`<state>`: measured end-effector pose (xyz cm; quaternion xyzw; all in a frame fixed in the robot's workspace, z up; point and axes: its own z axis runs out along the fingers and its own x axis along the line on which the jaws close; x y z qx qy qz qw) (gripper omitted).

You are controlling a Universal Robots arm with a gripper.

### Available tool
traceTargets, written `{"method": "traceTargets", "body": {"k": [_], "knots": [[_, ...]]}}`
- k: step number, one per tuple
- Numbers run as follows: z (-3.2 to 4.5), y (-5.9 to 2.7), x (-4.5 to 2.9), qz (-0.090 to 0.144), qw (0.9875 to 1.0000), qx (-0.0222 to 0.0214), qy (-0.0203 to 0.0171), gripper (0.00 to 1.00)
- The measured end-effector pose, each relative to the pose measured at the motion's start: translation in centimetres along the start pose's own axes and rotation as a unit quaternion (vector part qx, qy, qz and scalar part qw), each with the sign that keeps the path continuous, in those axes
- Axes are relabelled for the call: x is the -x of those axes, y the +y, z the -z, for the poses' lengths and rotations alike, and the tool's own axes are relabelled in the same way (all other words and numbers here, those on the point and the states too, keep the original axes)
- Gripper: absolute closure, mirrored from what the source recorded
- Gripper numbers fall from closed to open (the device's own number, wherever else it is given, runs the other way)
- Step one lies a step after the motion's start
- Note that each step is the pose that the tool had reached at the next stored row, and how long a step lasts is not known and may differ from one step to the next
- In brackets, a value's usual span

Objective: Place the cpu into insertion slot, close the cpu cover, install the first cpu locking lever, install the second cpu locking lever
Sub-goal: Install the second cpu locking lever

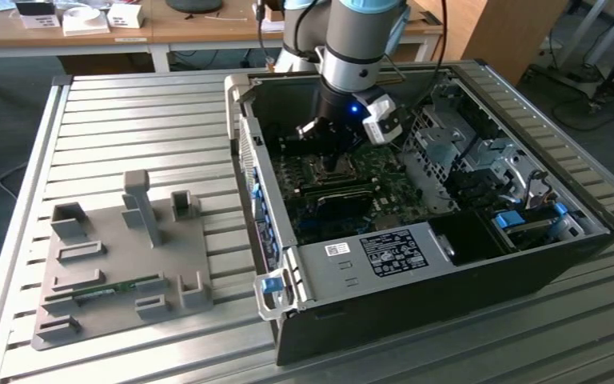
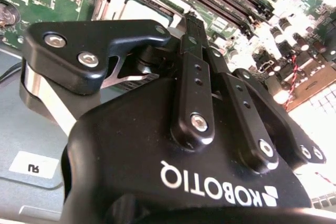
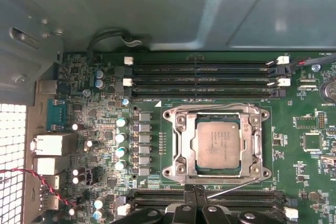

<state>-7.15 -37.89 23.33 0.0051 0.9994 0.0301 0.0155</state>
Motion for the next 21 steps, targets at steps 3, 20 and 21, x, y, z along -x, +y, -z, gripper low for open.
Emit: {"method": "traceTargets", "body": {"k": [3, 20, 21], "knots": [[-0.12, -0.04, -0.20, 0.000, 1.0000, 0.0001, -0.0001, 0.89], [-0.85, -0.14, -0.92, 0.000, 1.0000, 0.0001, -0.0009, 0.89], [-0.96, -0.14, -0.96, 0.000, 1.0000, 0.0001, -0.0009, 0.89]]}}
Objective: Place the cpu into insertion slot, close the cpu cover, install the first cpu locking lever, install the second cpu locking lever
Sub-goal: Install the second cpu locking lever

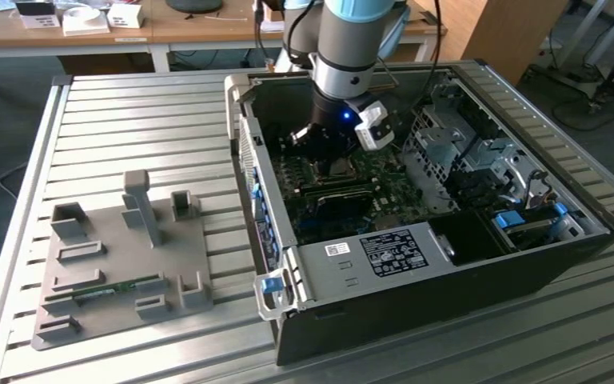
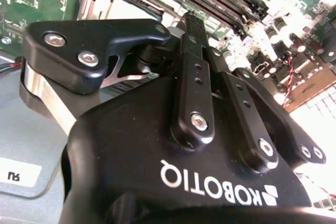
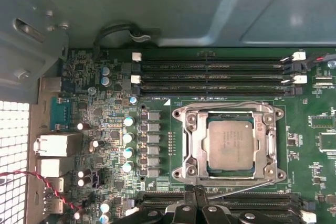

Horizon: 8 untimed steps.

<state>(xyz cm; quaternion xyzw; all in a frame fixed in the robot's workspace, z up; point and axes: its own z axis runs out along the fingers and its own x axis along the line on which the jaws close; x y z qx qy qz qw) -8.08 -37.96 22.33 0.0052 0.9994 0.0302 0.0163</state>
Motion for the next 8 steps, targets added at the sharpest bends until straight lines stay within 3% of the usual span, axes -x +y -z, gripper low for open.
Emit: {"method": "traceTargets", "body": {"k": [8], "knots": [[-0.63, -0.04, -0.21, 0.000, 1.0000, 0.0000, -0.0001, 0.89]]}}
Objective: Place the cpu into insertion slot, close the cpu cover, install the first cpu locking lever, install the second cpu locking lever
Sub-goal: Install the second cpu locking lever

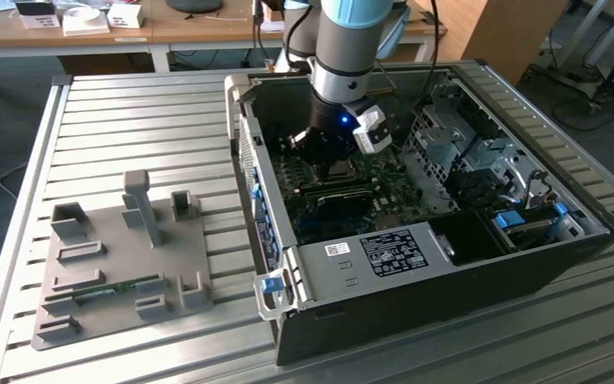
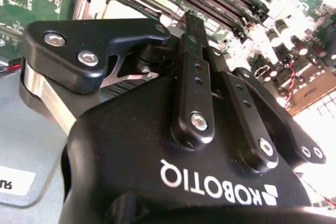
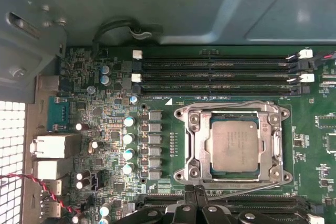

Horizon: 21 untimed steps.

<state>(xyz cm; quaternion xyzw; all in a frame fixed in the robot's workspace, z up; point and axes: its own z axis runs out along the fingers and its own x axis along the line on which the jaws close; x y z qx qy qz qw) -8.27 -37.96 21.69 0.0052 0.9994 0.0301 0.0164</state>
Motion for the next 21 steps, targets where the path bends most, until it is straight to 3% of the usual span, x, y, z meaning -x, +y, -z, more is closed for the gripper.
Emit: {"method": "traceTargets", "body": {"k": [12, 21], "knots": [[-0.91, -0.07, -0.33, 0.000, 1.0000, 0.0000, -0.0001, 0.89], [-1.15, -0.09, -0.35, 0.000, 1.0000, 0.0002, -0.0002, 0.89]]}}
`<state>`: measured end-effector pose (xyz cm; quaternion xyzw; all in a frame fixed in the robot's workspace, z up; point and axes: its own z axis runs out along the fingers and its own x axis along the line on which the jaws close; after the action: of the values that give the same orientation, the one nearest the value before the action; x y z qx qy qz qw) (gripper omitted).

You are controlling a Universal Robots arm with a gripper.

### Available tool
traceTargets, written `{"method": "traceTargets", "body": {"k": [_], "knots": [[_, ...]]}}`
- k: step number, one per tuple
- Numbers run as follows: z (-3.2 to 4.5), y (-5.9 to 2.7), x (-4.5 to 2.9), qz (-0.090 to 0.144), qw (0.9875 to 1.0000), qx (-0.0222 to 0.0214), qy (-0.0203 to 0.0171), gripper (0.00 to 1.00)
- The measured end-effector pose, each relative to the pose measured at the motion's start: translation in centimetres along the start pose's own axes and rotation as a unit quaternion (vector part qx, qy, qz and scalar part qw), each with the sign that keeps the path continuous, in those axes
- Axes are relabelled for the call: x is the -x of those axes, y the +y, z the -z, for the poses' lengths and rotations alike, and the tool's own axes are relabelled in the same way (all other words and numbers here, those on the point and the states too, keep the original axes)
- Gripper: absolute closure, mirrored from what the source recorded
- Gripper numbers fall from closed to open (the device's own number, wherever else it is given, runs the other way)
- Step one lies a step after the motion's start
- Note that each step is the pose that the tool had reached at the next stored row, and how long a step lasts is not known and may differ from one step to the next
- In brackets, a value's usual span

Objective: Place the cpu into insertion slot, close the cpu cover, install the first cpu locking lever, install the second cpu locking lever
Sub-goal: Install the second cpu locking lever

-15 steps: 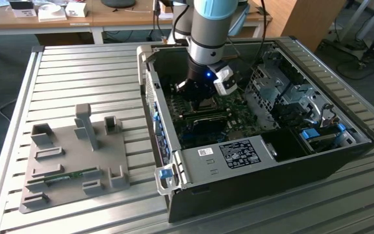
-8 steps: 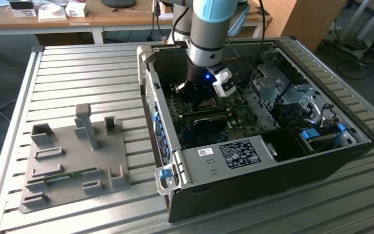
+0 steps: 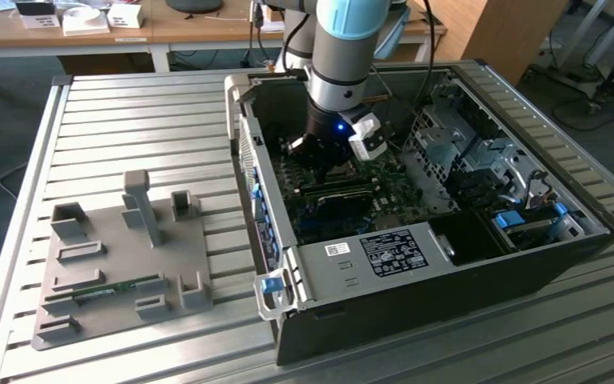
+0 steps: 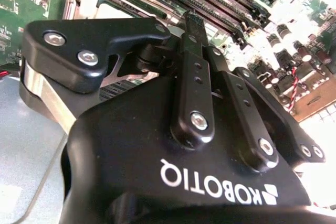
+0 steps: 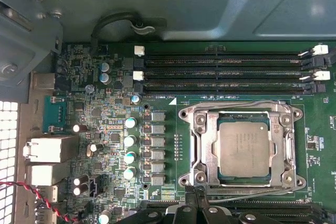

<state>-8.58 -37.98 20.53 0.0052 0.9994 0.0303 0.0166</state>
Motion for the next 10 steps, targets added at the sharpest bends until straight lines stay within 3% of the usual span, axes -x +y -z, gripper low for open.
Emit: {"method": "traceTargets", "body": {"k": [10], "knots": [[-0.17, 0.06, -0.22, 0.000, 1.0000, 0.0000, 0.0000, 0.89]]}}
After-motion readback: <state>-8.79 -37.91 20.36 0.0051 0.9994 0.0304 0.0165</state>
